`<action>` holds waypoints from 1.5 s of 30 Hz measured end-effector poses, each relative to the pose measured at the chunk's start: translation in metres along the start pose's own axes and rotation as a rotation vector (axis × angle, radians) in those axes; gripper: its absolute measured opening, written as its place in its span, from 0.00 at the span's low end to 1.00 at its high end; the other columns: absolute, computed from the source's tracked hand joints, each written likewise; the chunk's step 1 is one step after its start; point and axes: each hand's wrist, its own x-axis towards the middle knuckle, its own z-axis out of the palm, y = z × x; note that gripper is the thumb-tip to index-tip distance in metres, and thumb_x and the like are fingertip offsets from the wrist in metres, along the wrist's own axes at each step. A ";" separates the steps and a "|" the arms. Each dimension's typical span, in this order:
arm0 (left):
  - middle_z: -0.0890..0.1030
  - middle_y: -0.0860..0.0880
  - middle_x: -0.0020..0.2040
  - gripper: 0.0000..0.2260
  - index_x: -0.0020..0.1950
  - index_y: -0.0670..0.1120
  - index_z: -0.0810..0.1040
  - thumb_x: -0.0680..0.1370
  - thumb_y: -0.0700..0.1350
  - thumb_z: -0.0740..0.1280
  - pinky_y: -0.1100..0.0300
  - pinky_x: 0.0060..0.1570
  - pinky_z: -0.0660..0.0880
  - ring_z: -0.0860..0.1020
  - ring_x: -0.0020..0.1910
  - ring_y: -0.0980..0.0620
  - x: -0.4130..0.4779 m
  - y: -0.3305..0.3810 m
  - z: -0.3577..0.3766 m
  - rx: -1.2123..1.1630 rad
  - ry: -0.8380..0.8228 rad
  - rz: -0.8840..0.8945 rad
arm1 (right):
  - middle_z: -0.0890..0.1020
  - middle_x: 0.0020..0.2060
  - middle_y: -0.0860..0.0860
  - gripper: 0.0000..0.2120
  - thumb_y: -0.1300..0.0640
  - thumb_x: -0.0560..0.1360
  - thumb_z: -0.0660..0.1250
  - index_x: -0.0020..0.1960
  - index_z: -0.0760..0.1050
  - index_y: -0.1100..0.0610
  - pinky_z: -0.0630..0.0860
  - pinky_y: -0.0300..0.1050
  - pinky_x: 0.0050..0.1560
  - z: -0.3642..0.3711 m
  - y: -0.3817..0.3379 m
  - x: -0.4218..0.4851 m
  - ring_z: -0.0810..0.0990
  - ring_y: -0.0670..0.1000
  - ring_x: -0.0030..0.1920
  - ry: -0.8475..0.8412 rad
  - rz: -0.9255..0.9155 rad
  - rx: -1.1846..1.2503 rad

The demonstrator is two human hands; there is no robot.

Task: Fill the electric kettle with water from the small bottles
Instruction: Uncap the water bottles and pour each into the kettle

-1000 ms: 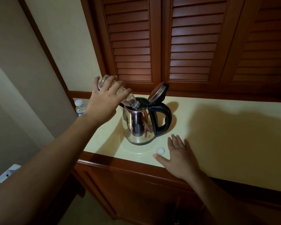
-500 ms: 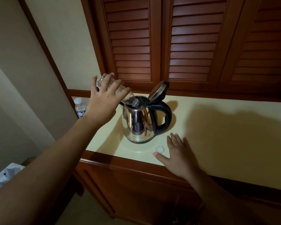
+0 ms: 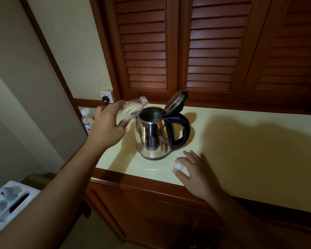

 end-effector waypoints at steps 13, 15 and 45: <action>0.82 0.63 0.62 0.28 0.73 0.58 0.75 0.75 0.59 0.75 0.64 0.50 0.80 0.82 0.56 0.60 -0.114 0.014 0.028 -0.524 -0.299 0.096 | 0.79 0.53 0.40 0.19 0.48 0.73 0.75 0.62 0.77 0.47 0.67 0.26 0.53 -0.055 -0.028 -0.005 0.75 0.39 0.55 0.056 0.022 0.360; 0.83 0.63 0.61 0.24 0.69 0.61 0.77 0.73 0.57 0.76 0.63 0.50 0.81 0.83 0.57 0.59 -0.118 0.020 0.029 -0.544 -0.332 0.130 | 0.78 0.50 0.38 0.20 0.46 0.71 0.77 0.61 0.78 0.47 0.69 0.32 0.54 -0.071 -0.034 -0.005 0.76 0.38 0.52 0.053 0.002 0.338; 0.83 0.32 0.43 0.24 0.60 0.29 0.78 0.78 0.50 0.71 0.64 0.17 0.72 0.82 0.23 0.45 -0.041 0.205 0.137 -1.524 -1.650 -0.485 | 0.83 0.40 0.45 0.21 0.38 0.80 0.62 0.44 0.82 0.54 0.73 0.34 0.40 -0.217 0.104 -0.066 0.80 0.43 0.41 0.335 -0.146 0.182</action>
